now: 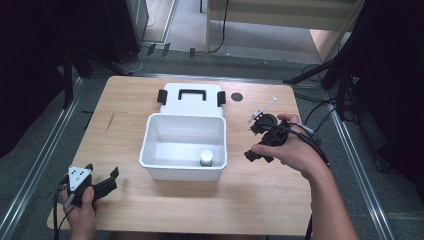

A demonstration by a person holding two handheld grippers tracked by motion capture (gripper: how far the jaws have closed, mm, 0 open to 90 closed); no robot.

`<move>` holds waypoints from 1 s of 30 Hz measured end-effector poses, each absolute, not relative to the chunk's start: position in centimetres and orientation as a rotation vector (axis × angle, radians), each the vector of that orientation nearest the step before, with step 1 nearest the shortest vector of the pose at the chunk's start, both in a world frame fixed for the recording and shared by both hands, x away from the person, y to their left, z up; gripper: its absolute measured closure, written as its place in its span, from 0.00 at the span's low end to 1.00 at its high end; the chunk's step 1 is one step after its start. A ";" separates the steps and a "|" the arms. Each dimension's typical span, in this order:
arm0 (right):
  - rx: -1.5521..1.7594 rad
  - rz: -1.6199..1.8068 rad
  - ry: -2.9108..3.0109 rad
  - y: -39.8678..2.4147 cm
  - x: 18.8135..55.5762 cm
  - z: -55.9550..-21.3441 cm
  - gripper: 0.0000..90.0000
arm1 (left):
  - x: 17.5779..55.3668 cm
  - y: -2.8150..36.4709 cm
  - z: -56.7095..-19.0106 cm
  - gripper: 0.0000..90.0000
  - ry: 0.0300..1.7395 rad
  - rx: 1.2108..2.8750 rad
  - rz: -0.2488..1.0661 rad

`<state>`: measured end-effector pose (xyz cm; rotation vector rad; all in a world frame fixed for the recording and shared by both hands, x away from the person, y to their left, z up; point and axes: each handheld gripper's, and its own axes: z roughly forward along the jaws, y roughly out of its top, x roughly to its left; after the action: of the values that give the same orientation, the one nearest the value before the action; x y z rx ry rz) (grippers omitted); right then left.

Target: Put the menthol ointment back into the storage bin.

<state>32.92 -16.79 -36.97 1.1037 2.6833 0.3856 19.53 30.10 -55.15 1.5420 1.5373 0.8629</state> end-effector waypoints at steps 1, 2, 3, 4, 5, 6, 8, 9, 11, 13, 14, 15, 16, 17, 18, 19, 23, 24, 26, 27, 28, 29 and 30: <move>1.111 0.390 2.678 -17.1 32.8 -37.2 0.01 | 19.5 30.1 -55.2 0.16 1.537 1.538 0.863; 1.113 0.399 2.674 -17.5 32.7 -37.5 0.01 | 19.5 30.1 -55.2 0.16 1.537 1.539 0.865; 1.126 0.400 2.668 -17.7 32.6 -37.7 0.01 | 19.5 30.1 -55.2 0.16 1.539 1.538 0.864; 1.133 0.410 2.655 -18.2 32.6 -38.1 0.01 | 19.5 30.1 -55.2 0.16 1.539 1.539 0.863; 1.150 0.408 2.646 -18.4 32.5 -38.3 0.01 | 19.5 30.1 -55.2 0.16 1.539 1.539 0.863; 1.154 0.419 2.633 -18.8 32.4 -38.7 0.01 | 19.5 30.1 -55.2 0.16 1.538 1.539 0.863; 1.174 0.432 2.613 -19.4 32.2 -39.2 0.01 | 19.5 30.1 -55.2 0.16 1.537 1.540 0.863; 1.182 0.436 2.605 -19.6 32.1 -39.4 0.01 | 19.5 30.1 -55.2 0.16 1.537 1.541 0.863; 1.196 0.444 2.590 -20.2 31.9 -40.0 0.01 | 19.5 30.1 -55.2 0.16 1.536 1.540 0.863; 1.209 0.462 2.570 -20.8 31.7 -40.6 0.01 | 19.5 30.1 -55.2 0.16 1.536 1.541 0.864; 1.213 0.473 2.559 -21.1 31.6 -40.9 0.01 | 19.5 30.1 -55.1 0.16 1.535 1.542 0.864; 1.219 0.479 2.548 -21.3 31.5 -41.1 0.01 | 19.5 30.1 -55.1 0.16 1.536 1.543 0.865; 1.222 0.489 2.539 -21.7 31.4 -41.4 0.01 | 19.5 30.1 -55.1 0.16 1.535 1.545 0.864; 1.233 0.499 2.527 -21.9 31.2 -41.7 0.01 | 19.5 30.1 -55.1 0.16 1.536 1.545 0.865; 1.238 0.513 2.516 -22.2 31.1 -42.0 0.01 | 19.5 30.1 -55.1 0.16 1.535 1.544 0.865; 1.243 0.520 2.499 -22.6 30.9 -42.5 0.01 | 19.5 30.1 -55.1 0.16 1.535 1.544 0.865; 1.256 0.601 2.411 -23.9 30.2 -43.7 0.05 | 19.5 30.1 -55.1 0.16 1.535 1.544 0.865; 1.252 0.619 2.398 -24.2 30.1 -44.0 0.05 | 19.5 30.1 -55.1 0.16 1.535 1.544 0.865; 1.276 0.656 2.362 -24.9 29.7 -44.7 0.05 | 19.5 30.1 -55.1 0.16 1.535 1.544 0.865; 1.284 0.669 2.354 -25.3 29.5 -45.1 0.05 | 19.5 30.1 -55.1 0.16 1.535 1.543 0.865; 1.285 0.681 2.345 -25.6 29.4 -45.4 0.04 | 19.5 30.1 -55.1 0.16 1.535 1.544 0.865; 1.291 0.690 2.335 -25.7 29.2 -45.7 0.04 | 19.5 30.1 -55.1 0.16 1.535 1.543 0.866; 1.303 0.704 2.326 -26.1 29.0 -46.1 0.04 | 19.5 30.1 -55.1 0.16 1.536 1.547 0.863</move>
<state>29.02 -26.08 -46.12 1.3033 2.3259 0.7036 19.49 30.05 -55.14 1.5470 1.5358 0.8629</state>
